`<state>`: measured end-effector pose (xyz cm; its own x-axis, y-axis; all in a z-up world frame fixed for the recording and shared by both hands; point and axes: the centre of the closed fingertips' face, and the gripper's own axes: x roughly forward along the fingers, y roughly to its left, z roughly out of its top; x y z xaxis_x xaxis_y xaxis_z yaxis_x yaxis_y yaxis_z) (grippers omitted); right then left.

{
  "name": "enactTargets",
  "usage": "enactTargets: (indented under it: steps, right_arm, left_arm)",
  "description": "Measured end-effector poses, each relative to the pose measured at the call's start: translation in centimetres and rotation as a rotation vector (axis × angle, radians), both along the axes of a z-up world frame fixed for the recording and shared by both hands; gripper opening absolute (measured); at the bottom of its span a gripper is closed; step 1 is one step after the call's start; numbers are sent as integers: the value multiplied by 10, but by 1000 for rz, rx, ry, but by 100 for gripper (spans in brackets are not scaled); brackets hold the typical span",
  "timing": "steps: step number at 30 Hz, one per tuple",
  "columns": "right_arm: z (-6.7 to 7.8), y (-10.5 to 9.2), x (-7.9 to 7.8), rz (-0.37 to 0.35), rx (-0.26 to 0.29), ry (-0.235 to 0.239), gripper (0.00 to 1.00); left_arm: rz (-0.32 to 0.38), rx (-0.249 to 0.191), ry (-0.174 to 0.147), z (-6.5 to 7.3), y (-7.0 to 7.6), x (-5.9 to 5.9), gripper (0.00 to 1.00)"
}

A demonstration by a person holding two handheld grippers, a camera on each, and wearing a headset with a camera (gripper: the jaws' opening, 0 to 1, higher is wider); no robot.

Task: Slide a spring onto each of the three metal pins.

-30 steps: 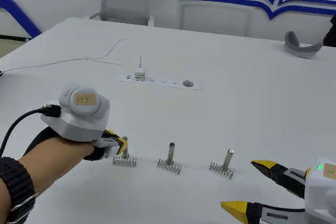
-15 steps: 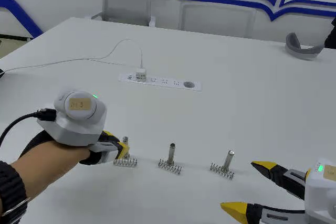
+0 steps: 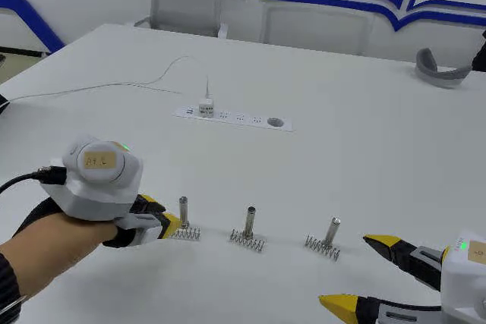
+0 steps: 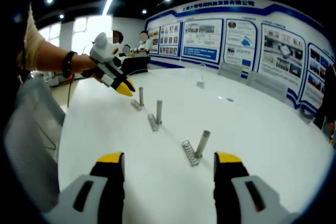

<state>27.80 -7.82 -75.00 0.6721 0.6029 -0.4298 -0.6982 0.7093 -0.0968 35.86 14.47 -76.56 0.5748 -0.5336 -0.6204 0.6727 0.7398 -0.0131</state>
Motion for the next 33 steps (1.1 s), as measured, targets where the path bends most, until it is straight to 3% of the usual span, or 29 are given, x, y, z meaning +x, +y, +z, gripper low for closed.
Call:
enactTargets:
  steps: [8,15,33]
  right_arm:
    - [0,-2,0,-6,-2,-1,71]
    - [-1,-3,-1,-14,-5,4,71]
    - [-4,-8,-1,-40,-8,11,71]
  left_arm:
    - [-19,7,-3,-4,2,0,22]
    - [-112,48,-24,-15,-3,-5,23]
    - [-211,81,-24,-29,-11,1,21]
